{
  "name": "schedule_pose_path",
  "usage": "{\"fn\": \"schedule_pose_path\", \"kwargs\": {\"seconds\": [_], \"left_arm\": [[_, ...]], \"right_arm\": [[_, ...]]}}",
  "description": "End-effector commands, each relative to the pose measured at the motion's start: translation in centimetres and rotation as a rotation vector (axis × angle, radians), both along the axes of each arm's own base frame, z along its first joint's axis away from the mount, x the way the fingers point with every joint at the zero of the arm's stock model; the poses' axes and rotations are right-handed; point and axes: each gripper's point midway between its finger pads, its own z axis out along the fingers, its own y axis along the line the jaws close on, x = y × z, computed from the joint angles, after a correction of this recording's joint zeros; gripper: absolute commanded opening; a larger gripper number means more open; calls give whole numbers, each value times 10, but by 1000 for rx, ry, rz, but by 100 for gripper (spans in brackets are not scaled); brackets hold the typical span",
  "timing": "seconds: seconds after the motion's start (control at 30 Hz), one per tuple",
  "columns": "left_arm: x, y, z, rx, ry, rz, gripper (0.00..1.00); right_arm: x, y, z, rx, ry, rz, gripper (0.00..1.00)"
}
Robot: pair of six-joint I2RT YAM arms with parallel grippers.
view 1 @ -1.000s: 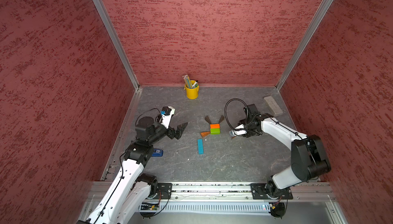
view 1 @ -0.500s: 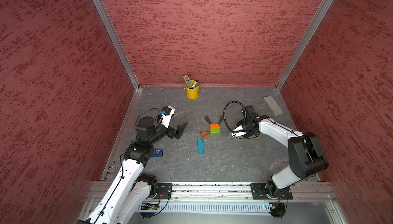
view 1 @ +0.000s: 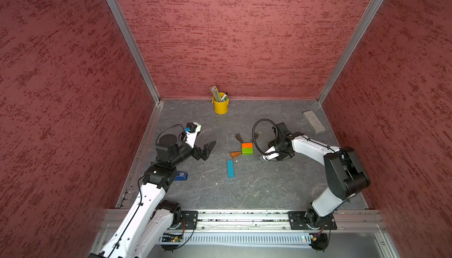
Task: Assemble a small pinwheel with building blocks
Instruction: Pick up the building block from the center of the board.
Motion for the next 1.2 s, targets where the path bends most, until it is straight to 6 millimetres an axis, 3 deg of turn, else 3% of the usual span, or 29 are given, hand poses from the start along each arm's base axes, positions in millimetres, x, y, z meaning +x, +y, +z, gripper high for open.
{"fn": "schedule_pose_path", "kwargs": {"seconds": [0.0, 0.5, 0.63, 0.8, 1.17], "left_arm": [[-1, 1, 6, -9, -16, -2, 100], [-3, 0, 9, -12, -24, -11, 100], [-3, 0, 9, -13, -26, -11, 100], [-3, 0, 9, -13, -27, -12, 100], [-2, -1, 7, -10, -23, -13, 100]], "right_arm": [[0, 2, 4, -5, 11, 9, 51], [-23, -10, -6, -45, 69, -27, 48], [-25, -9, -5, -42, 80, -37, 46], [-24, -8, -6, -42, 95, -42, 33], [-21, 1, -6, -17, 109, -53, 32]]}}
